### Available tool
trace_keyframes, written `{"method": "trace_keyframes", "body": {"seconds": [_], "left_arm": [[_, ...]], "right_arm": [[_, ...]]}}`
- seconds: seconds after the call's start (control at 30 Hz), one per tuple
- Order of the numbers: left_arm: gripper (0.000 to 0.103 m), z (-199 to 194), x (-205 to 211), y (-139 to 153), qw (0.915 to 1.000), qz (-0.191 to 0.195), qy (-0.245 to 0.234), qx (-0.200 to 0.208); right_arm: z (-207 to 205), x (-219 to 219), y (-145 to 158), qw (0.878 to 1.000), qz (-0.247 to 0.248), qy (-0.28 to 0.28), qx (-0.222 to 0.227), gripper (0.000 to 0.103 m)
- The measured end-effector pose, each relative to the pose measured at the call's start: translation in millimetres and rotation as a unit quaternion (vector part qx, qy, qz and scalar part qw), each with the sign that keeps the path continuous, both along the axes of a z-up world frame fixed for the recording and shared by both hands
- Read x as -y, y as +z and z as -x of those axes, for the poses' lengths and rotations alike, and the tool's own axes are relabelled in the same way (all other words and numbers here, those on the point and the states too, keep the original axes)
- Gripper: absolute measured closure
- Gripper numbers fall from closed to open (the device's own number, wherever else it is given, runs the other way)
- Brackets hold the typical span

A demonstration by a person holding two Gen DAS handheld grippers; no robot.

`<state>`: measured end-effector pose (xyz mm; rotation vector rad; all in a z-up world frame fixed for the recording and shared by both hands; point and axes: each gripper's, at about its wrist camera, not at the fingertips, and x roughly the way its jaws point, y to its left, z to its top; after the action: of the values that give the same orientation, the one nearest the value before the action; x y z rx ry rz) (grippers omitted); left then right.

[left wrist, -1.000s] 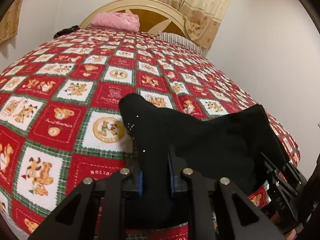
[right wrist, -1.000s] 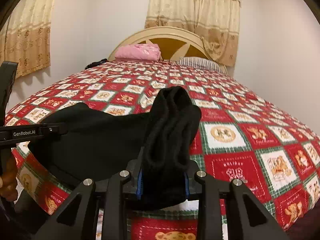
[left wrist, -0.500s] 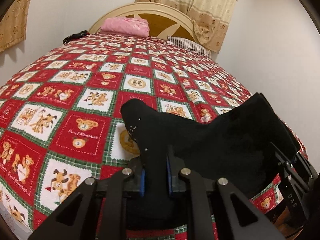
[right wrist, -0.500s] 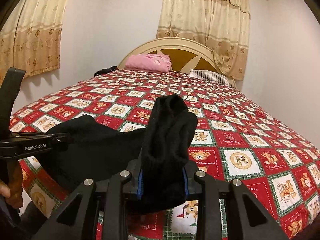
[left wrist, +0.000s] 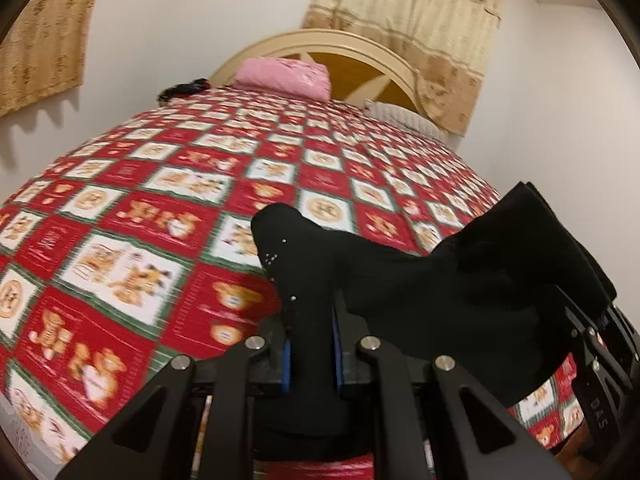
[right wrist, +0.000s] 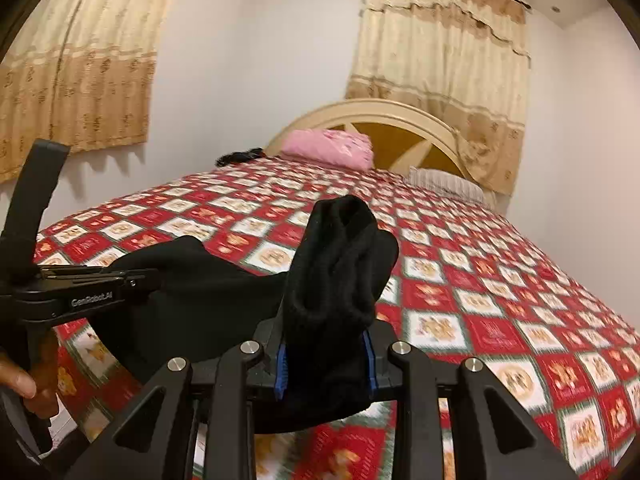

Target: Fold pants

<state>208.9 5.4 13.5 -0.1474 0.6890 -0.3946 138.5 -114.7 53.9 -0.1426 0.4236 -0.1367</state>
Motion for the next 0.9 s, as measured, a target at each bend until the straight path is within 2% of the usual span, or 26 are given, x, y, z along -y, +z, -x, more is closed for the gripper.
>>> {"method": "trace_keyframes", "body": {"seconds": [0.2, 0.53, 0.67, 0.9], "left_arm": [[0.088, -7, -21, -2, 0.9996, 0.003, 0.027, -0.003], [0.088, -21, -38, -5, 0.9990, 0.017, 0.040, -0.014], [0.088, -34, -61, 1, 0.9974, 0.031, 0.063, -0.016], [0.088, -55, -106, 28, 0.9912, -0.001, 0.129, 0.029]], "right_arm": [[-13, -15, 0, 1.000, -0.008, 0.022, 0.002, 0.073], [-31, -28, 3, 0.999, -0.004, 0.046, -0.001, 0.073], [-50, -43, 11, 0.997, -0.007, 0.072, 0.008, 0.073], [-98, -74, 19, 0.991, -0.043, 0.126, 0.026, 0.073]]}}
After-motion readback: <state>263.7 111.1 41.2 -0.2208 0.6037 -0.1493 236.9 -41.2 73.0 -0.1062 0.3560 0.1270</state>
